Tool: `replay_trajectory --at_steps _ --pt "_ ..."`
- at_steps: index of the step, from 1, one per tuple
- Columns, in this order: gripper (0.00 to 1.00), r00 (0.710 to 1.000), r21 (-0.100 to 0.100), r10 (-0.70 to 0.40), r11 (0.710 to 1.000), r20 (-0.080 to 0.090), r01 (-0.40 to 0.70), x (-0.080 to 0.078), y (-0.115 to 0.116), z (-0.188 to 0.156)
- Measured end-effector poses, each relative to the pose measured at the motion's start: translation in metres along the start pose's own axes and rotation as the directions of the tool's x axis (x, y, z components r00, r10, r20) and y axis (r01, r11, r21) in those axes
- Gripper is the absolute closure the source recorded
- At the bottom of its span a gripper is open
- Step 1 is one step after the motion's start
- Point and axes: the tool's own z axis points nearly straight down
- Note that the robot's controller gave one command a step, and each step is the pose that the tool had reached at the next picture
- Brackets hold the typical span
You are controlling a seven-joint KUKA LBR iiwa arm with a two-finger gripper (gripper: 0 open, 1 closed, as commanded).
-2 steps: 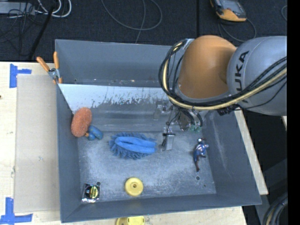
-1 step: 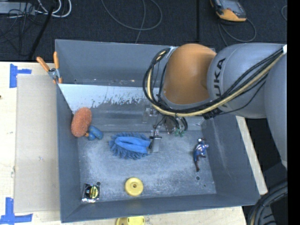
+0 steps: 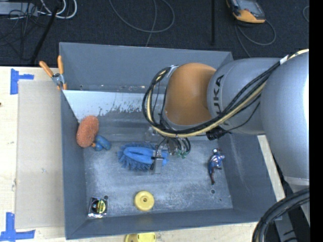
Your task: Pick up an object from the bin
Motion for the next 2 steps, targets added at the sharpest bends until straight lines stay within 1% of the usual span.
replay_trajectory --at_steps 1,2 --pt "1.0 1.0 0.001 0.007 1.0 0.0 -0.007 0.0186 0.0203 0.026" --pt "1.0 1.0 0.001 0.008 1.0 0.0 -0.008 0.0186 0.0202 0.026"
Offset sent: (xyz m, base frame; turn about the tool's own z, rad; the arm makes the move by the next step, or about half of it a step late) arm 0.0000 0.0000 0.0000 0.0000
